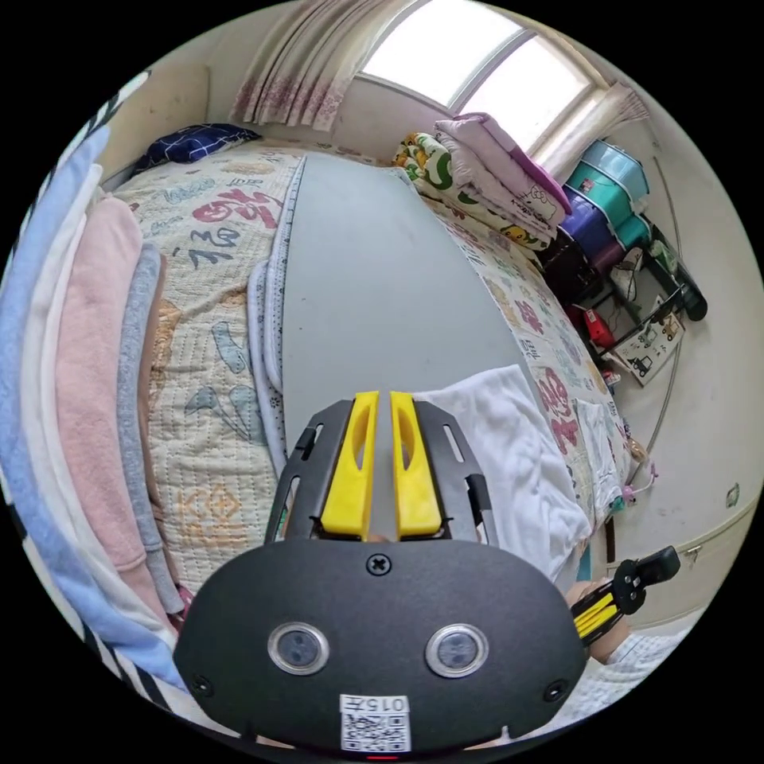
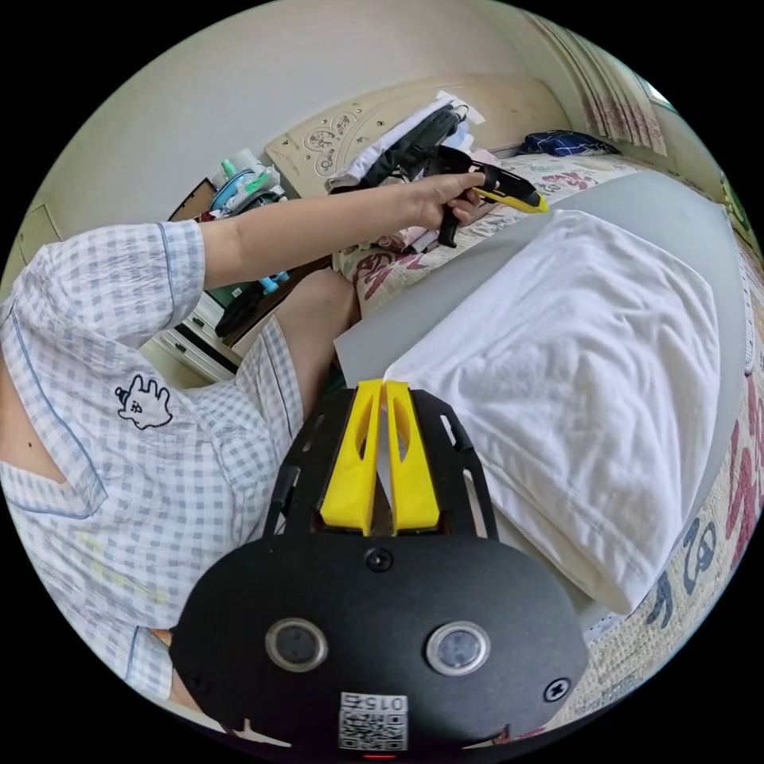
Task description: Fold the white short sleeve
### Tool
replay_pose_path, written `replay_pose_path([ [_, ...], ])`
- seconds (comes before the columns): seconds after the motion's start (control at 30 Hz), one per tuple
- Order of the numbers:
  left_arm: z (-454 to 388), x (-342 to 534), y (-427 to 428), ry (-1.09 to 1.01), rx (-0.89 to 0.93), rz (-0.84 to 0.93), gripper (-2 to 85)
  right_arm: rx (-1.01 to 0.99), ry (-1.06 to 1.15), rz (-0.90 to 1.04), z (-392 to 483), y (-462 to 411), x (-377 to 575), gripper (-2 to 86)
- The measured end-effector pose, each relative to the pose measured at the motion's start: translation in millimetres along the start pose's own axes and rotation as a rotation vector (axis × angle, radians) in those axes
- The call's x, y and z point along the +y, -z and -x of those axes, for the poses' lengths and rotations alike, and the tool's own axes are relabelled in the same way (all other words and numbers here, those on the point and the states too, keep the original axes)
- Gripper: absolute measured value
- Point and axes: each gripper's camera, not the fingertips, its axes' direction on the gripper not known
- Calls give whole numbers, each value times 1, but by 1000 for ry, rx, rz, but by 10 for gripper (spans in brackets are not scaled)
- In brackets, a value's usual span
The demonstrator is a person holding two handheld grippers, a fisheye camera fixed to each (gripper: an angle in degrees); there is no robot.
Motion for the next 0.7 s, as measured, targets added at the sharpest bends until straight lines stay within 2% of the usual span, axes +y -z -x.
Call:
replay_pose_path([
  [0.17,-64,22,40,-220,49,-22,27,27,52,96,4,-31,1,18],
  [0.27,-113,55,55,-367,102,4,36,-64,106,129,9,-46,-1,39],
  [0.4,-156,103,69,-471,202,58,50,-44,196,69,19,-23,4,59],
  [0.5,-186,144,75,-564,268,153,61,116,125,-46,2,23,23,66],
  [0.57,-208,175,78,-634,265,220,74,373,4,-62,-18,49,43,77],
  [0.63,-220,192,80,-656,235,239,81,463,-77,-77,-34,63,56,83],
  [0.7,-229,203,82,-650,207,236,83,450,-180,-131,-54,75,64,84],
])
